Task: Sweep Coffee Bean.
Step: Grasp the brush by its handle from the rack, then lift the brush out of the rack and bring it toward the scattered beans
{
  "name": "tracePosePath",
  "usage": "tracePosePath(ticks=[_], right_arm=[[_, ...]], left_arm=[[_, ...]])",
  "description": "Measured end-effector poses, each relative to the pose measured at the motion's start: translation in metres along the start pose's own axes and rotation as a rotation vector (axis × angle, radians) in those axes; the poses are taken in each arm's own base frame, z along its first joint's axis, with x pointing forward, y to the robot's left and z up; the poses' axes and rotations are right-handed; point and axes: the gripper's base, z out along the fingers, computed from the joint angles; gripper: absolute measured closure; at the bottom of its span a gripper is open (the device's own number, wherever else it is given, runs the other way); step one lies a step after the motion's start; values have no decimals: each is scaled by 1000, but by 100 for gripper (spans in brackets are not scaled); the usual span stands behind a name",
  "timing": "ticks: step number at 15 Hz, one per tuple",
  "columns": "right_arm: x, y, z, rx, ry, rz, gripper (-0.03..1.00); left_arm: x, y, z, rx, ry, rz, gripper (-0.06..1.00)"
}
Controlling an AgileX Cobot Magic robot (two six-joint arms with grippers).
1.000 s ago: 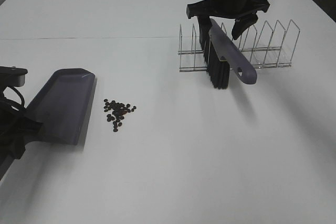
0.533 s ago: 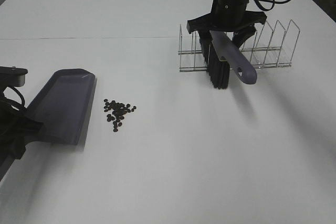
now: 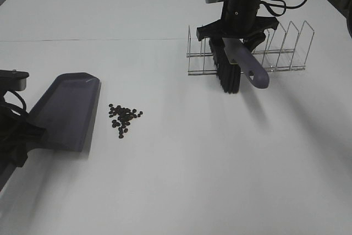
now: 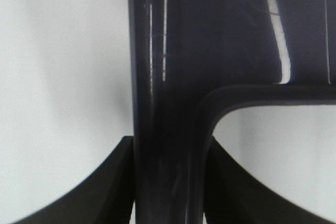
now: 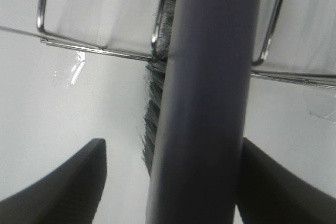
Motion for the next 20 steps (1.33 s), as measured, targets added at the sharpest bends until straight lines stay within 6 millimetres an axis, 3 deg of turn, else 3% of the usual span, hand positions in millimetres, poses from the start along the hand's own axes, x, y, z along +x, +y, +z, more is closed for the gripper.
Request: tracePosePath(ticks=[1,3,8,10,16,17,20], right_arm=[[0,0,0,0,0,0,44],[0,0,0,1,0,1,66],[-1,-5,-3,17,-4,-1,67],[-1,-6,-15,15,-22,1,67],[-1,-9,-80,2,-146,5,68],[1,-11,-105,3,-196,6,68],[8,-13,-142,-7,-267,5,68]], left_arm=[[0,0,0,0,0,0,61],[0,0,0,0,0,0,61],[0,0,0,0,0,0,61],[0,0,0,0,0,0,61],[0,0,0,0,0,0,61],[0,0,0,0,0,0,61],[2,0,0,-5,23,2,61]])
